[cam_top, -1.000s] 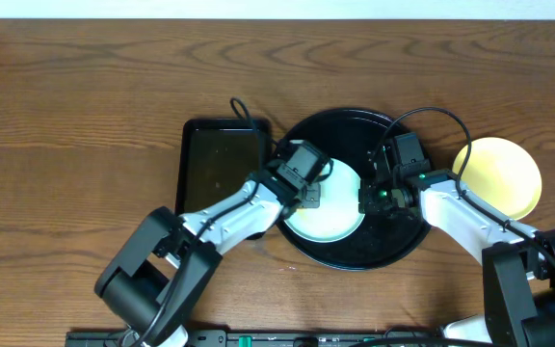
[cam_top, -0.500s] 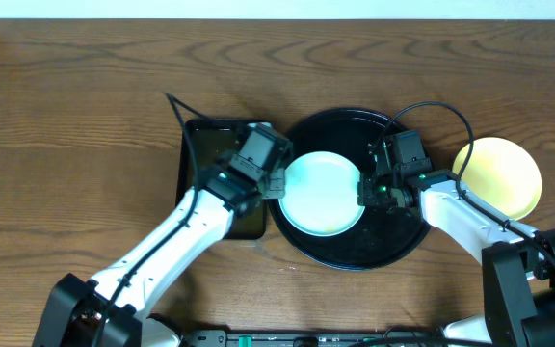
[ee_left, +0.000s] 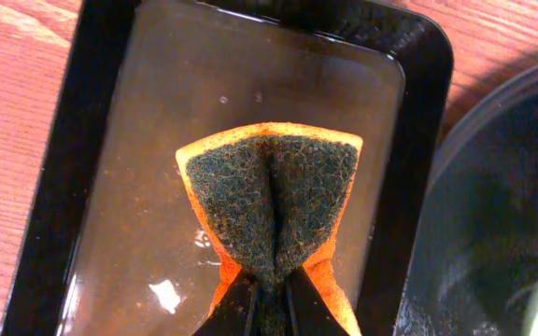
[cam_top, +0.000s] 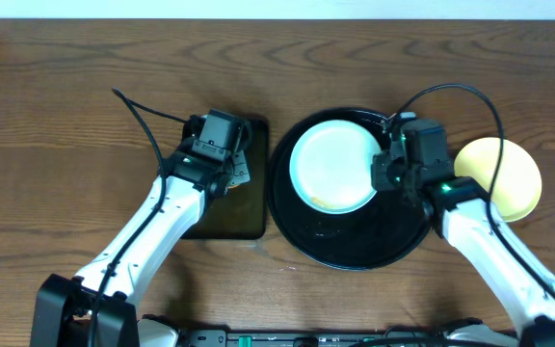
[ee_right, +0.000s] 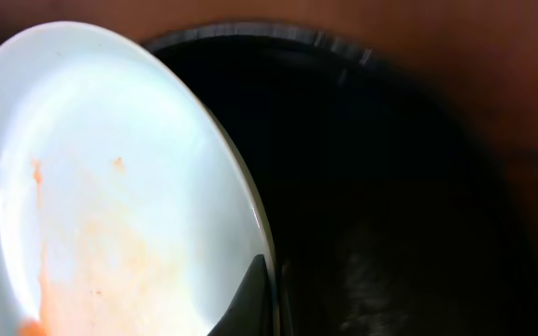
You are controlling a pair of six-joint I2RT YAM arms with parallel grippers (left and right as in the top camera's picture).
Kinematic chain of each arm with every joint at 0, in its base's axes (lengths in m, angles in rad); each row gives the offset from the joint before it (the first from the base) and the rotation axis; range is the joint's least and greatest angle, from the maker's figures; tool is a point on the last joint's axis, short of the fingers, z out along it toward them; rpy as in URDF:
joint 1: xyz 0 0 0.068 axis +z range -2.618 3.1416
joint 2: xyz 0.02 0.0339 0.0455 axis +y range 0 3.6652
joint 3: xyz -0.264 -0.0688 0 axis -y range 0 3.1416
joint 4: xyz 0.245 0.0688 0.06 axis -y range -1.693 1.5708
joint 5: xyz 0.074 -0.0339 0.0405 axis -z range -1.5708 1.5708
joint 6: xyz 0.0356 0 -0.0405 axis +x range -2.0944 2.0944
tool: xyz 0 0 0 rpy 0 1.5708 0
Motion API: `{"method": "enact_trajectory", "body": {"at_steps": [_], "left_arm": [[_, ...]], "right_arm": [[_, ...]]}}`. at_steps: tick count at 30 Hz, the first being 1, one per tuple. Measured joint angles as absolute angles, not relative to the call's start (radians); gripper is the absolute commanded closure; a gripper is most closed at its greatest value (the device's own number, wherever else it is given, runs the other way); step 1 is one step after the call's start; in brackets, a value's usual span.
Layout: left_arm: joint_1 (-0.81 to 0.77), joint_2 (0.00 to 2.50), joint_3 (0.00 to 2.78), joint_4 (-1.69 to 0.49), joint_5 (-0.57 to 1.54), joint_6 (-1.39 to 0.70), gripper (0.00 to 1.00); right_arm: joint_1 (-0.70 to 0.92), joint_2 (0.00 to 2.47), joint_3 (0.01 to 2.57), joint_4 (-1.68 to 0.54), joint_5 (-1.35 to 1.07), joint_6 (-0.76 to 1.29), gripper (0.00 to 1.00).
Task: Clean dirty plates on tray and stack at the side
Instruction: 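Lower the sponge into the black tray and open the left gripper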
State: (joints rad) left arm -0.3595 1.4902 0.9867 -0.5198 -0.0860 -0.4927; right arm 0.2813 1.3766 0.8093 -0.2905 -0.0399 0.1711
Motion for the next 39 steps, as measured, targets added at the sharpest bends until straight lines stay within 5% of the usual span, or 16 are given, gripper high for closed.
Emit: {"method": "enact_trajectory", "body": {"at_steps": [21,39], "left_arm": [[-0.350,1.737,0.979,-0.419,-0.086,-0.336,0.92],[-0.303,1.762,0.978,-0.378,-0.006,-0.072,0.92]], "right_arm": [[0.550,1.238,0.812,-0.331,0.680,-0.129,0.99],[0.573,1.238,0.813,-0.279,0.880,-0.221,0.99]]}}
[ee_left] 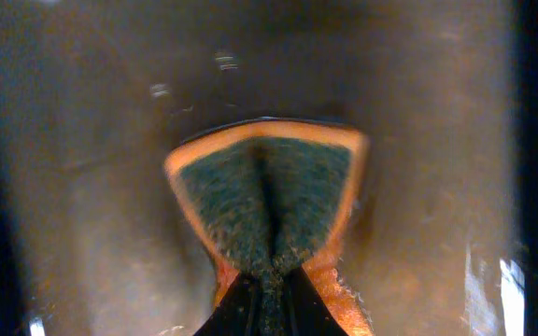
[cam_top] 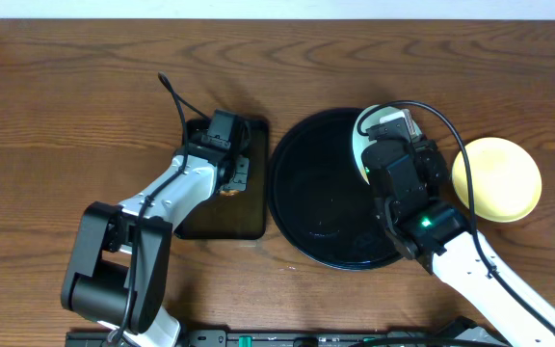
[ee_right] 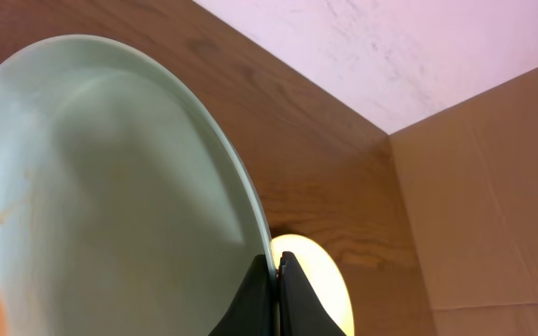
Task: Clean dirty plates on tray and stack at the side
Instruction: 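Lower the sponge into the black tray and open the left gripper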
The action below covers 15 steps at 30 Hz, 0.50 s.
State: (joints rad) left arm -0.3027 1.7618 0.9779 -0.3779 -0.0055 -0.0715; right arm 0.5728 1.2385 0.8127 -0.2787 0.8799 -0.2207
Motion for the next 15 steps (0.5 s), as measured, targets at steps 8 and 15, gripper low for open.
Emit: {"method": "enact_trajectory", "body": {"at_steps": [8,15], "left_arm": [[-0.295,1.762,0.978,-0.370,0.084,0.011,0.92],[-0.303,1.762,0.978,-0.387,-0.101,-0.159,0.93]], "right_arm": [[0.586,1.238,0.813,-0.275,0.888,-0.229,0.99],[0.586,1.238,0.813,-0.275,0.889,-0.231,0.99]]}}
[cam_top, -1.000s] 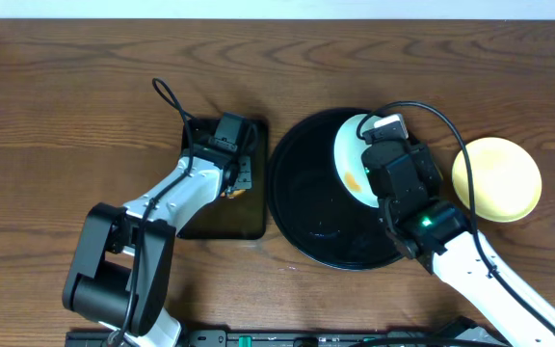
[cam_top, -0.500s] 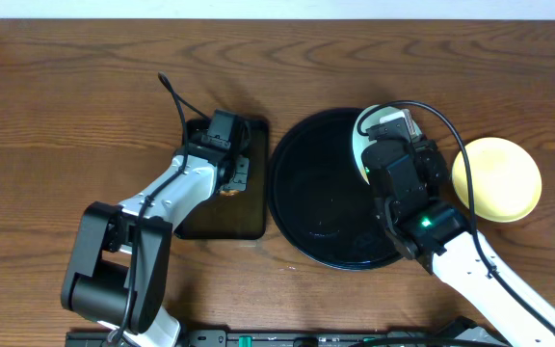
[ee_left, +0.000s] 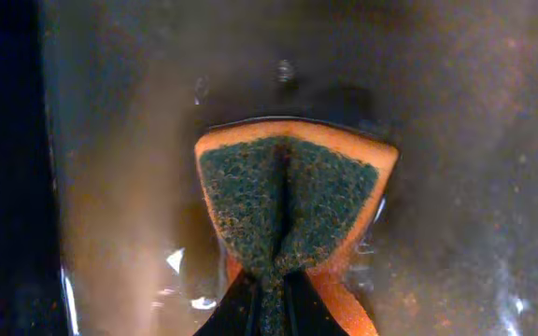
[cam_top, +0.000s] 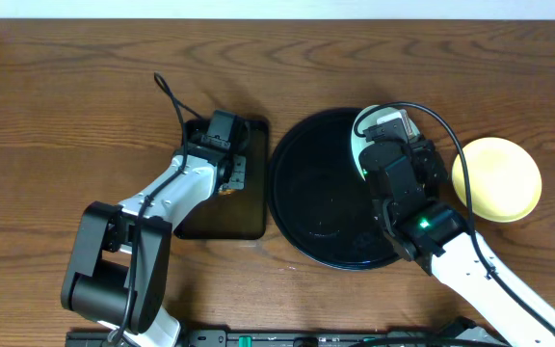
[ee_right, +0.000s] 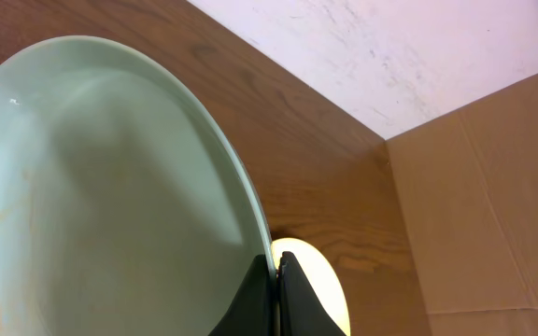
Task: Clean dirty plates on tray and stack at the side
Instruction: 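Lower the sponge into the black tray and open the left gripper, then carry the green plate right and stack it on the yellow plate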
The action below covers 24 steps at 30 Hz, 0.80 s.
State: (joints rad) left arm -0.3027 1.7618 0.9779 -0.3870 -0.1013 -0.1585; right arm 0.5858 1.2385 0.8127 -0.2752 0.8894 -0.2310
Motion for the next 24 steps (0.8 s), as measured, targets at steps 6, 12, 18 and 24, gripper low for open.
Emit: {"method": "enact_trajectory", "body": {"at_steps": [6,12,18,24], "left_arm": [[-0.294,1.762,0.978,-0.389,0.133,-0.047,0.92],[-0.301,1.762,0.978,-0.385,0.097,-0.050,0.92],[-0.302,1.761,0.978,-0.387,0.106,-0.080,0.83],[-0.302,1.735,0.978,-0.403,0.125,-0.050,0.54]], "right_arm": [[0.586,1.238,0.813,-0.275,0.889,-0.231,0.99],[0.586,1.238,0.813,-0.275,0.889,-0.231,0.99],[0.586,1.238,0.813,-0.279,0.889,-0.216,0.99],[0.586,1.238,0.813,-0.284,0.889,-0.195,0.99]]}}
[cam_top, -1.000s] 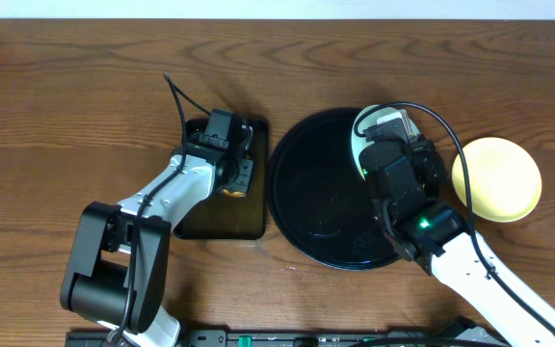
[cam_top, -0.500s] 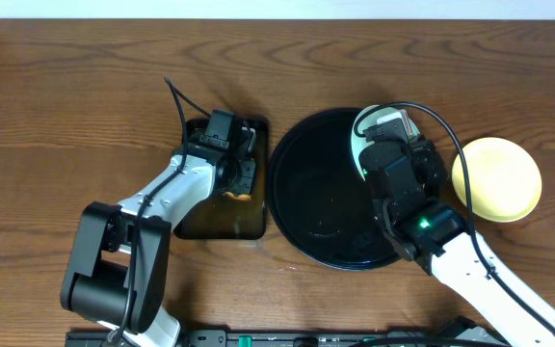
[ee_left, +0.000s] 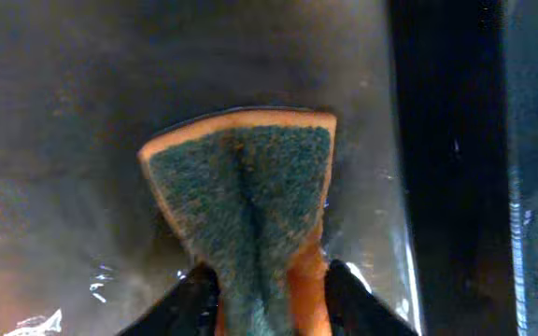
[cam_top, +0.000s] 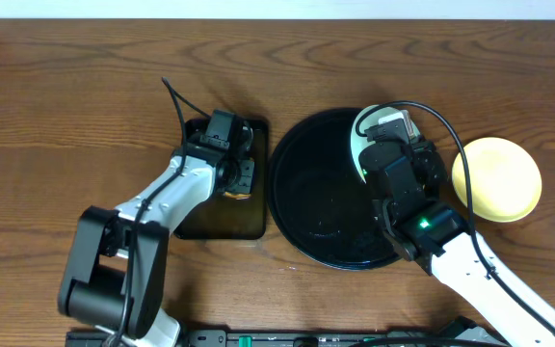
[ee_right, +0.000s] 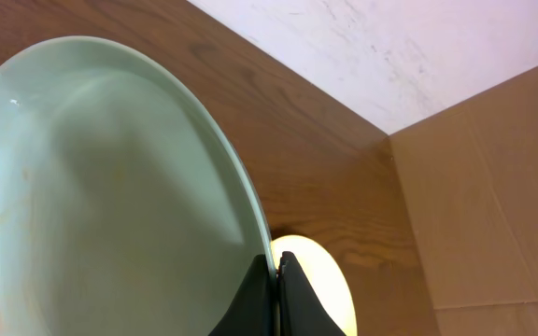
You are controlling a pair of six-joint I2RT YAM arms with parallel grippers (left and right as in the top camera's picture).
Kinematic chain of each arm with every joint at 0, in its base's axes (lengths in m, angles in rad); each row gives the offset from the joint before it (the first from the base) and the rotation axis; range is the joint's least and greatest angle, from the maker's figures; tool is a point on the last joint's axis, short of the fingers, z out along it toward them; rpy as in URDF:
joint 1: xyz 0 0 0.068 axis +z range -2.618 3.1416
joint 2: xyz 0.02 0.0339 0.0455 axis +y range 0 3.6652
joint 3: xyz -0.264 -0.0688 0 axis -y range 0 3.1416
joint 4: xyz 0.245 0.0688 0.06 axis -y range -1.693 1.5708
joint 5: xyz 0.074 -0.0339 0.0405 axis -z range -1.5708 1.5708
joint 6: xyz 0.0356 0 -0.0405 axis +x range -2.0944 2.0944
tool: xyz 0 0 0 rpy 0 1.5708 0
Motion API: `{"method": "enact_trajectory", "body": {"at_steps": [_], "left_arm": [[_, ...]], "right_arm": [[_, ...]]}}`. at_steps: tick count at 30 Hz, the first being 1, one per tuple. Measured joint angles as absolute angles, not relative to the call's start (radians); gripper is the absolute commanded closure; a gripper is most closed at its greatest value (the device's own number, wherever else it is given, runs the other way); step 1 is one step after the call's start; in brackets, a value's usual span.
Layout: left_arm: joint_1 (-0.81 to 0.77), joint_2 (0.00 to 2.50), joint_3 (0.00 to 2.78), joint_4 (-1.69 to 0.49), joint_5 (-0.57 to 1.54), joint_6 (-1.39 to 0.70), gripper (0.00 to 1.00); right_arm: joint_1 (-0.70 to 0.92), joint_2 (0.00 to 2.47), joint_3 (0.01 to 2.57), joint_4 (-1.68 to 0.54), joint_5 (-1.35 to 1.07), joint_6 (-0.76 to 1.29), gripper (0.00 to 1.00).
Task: Clean dirty plates on tray and stack at the side
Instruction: 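Carry the green plate right and stack it on the yellow plate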
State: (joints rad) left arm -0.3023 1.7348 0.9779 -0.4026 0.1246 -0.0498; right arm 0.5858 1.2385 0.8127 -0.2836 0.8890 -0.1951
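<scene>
The pale green plate [ee_right: 110, 187], smeared with orange low on its left, is tilted up on edge over the right of the round black tray [cam_top: 316, 193]. My right gripper [ee_right: 276, 271] is shut on its rim. From overhead only a sliver of that plate [cam_top: 358, 145] shows beside the arm. My left gripper [ee_left: 271, 289] holds the orange sponge [ee_left: 241, 187], green scouring side up, in the water of the rectangular black tray [cam_top: 215, 217]. Its fingers [ee_left: 199, 294] press both sides of the sponge.
A yellow plate [cam_top: 496, 178] lies on the wooden table to the right of the round tray, and also shows under the right gripper as the yellow plate [ee_right: 311, 280]. Cardboard [ee_right: 493, 187] and a wall stand beyond the table's far edge.
My left gripper's jaws stand wider apart on the sponge, which looks less pinched, and it has shifted toward the tray's right wall. The right gripper and plate have not moved.
At first the plate lay nearly flat in the round tray with my right gripper shut on its rim, and the sponge hung above the water tray. Then the plate stood tilted up and the sponge was down in the water. Now the grip on the sponge is looser.
</scene>
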Motion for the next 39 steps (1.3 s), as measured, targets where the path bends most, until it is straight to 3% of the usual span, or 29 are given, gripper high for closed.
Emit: {"method": "enact_trajectory", "body": {"at_steps": [3,6,13,25,31,39], "left_arm": [[-0.302,1.681,0.978,-0.405,0.115,-0.047,0.36],[-0.302,1.606,0.978,-0.408,0.106,-0.049,0.26],[-0.302,1.510,0.978,-0.468,0.104,-0.078,0.24],[-0.302,1.509,0.978,-0.573,0.102,-0.130,0.24],[-0.302,1.509,0.978,-0.574,0.102,-0.131,0.24],[-0.302,1.509,0.978,-0.577,0.102,-0.131,0.23]], "right_arm": [[0.586,1.238,0.813,-0.280,0.889,-0.191,0.99],[0.578,1.238,0.813,-0.257,0.888,-0.184,0.99],[0.445,1.238,0.813,-0.270,0.837,-0.018,0.99],[-0.056,1.238,0.815,-0.381,0.373,0.331,0.99],[-0.286,1.241,0.816,-0.408,0.240,0.382,0.99],[-0.453,1.315,0.816,-0.419,0.204,0.397,0.95]]}}
